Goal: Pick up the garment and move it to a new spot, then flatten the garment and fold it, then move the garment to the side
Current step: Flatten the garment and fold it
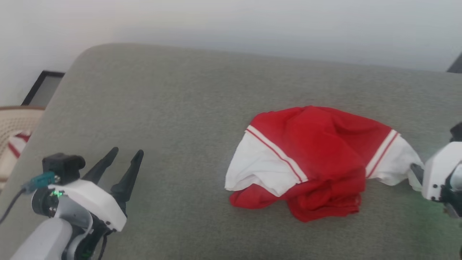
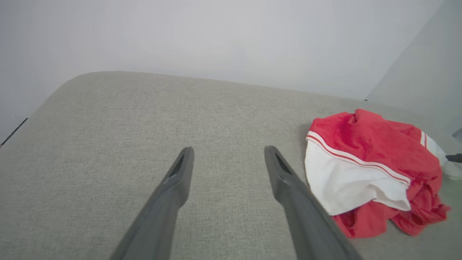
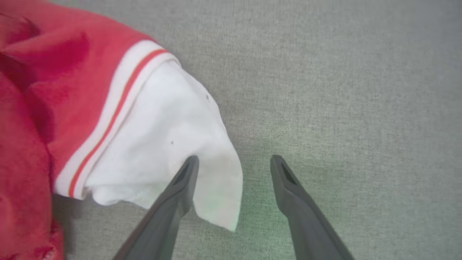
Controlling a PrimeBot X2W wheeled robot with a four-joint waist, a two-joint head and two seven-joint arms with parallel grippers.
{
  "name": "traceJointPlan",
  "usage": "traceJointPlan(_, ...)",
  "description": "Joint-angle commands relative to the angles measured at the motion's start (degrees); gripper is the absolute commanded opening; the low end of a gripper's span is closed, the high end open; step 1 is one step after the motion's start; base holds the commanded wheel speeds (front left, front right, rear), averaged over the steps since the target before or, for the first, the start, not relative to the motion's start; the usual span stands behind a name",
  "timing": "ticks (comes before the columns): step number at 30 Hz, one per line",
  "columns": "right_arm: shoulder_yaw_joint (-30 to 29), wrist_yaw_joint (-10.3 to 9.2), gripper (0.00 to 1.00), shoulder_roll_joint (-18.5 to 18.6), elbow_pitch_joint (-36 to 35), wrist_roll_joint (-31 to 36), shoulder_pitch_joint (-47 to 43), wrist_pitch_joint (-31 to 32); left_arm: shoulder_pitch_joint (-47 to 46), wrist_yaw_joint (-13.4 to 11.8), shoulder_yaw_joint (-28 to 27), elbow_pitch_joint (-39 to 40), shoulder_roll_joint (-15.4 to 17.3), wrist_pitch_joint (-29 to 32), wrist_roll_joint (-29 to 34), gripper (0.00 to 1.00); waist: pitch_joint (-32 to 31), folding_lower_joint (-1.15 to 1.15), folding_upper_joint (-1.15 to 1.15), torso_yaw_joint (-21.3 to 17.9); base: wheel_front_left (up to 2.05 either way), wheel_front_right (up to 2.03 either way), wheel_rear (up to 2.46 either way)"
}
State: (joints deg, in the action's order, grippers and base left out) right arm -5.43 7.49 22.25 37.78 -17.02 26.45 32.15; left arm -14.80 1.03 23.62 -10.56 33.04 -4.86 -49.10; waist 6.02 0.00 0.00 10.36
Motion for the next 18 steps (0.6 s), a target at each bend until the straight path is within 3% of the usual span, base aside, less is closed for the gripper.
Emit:
traceJointPlan(1,0.5,0.01,1.0,-0.63,-0.75,-0.37,0.61,-1.19,-1.17,-0.26,0.14,0.81,0.61,1.8,-0.54,1.0,-1.12,0.0,0.0,-1.63,0.0,0.0,0.0)
traceJointPlan(12,5.93,0.0,1.0,-4.5,-11.47,-2.55,-0.22,-14.18,-5.71,-1.87,2.23,5.77,4.48,17.19,-3.79,1.0,-2.58,0.0,0.0,-10.41,0.0,0.0,0.0)
traceJointPlan(18,7.1,0.01,1.0,-8.05,-17.44,0.52,-1.14,-23.98,-8.63,-1.94,3.64,5.0,5.24,22.47,-4.05,1.0,-1.7,0.0,0.0,-15.93,0.0,0.0,0.0)
